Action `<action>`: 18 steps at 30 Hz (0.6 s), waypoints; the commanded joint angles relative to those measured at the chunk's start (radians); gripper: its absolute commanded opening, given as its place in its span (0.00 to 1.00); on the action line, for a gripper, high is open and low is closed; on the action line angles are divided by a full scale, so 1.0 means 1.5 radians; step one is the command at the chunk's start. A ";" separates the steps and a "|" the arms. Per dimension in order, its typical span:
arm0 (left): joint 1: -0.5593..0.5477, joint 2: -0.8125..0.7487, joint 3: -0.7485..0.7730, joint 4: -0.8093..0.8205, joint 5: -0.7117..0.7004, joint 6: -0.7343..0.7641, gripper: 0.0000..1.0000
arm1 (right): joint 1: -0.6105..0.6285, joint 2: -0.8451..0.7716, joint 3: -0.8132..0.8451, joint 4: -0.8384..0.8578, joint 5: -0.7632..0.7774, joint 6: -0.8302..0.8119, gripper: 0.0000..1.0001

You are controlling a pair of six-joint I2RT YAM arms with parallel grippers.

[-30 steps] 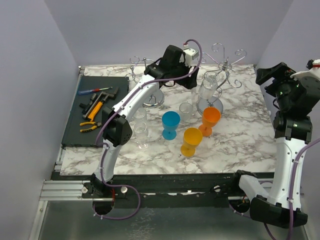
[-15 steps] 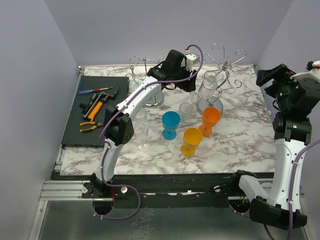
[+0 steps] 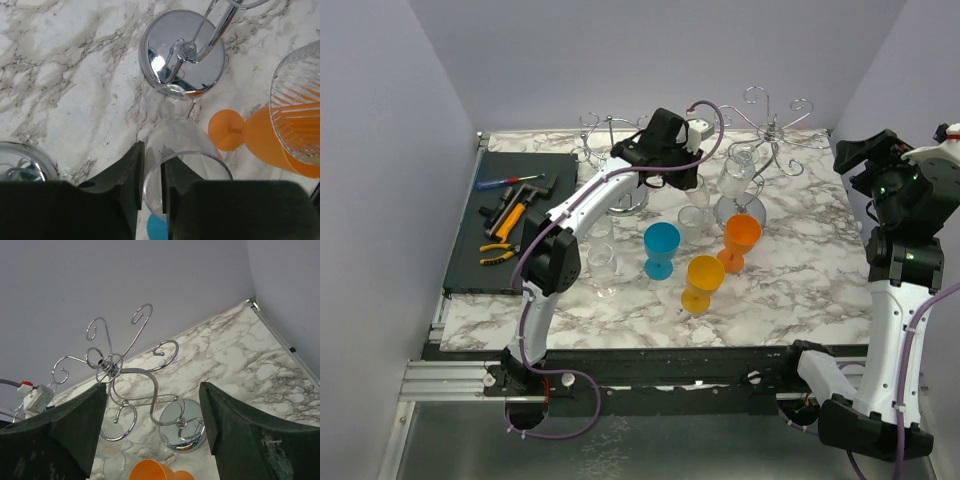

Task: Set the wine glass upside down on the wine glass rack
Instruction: Pick up the wine glass at the center of the board.

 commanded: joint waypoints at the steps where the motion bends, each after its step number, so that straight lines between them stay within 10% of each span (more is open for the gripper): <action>1: -0.004 -0.049 -0.020 -0.017 0.008 0.010 0.16 | 0.004 -0.014 -0.008 0.002 0.008 0.003 0.80; 6: -0.005 -0.076 -0.031 -0.017 -0.001 0.034 0.01 | 0.004 -0.015 -0.008 0.004 0.000 0.009 0.79; 18: -0.009 -0.186 -0.038 -0.017 -0.053 0.129 0.00 | 0.004 -0.002 0.040 -0.008 -0.035 0.021 0.84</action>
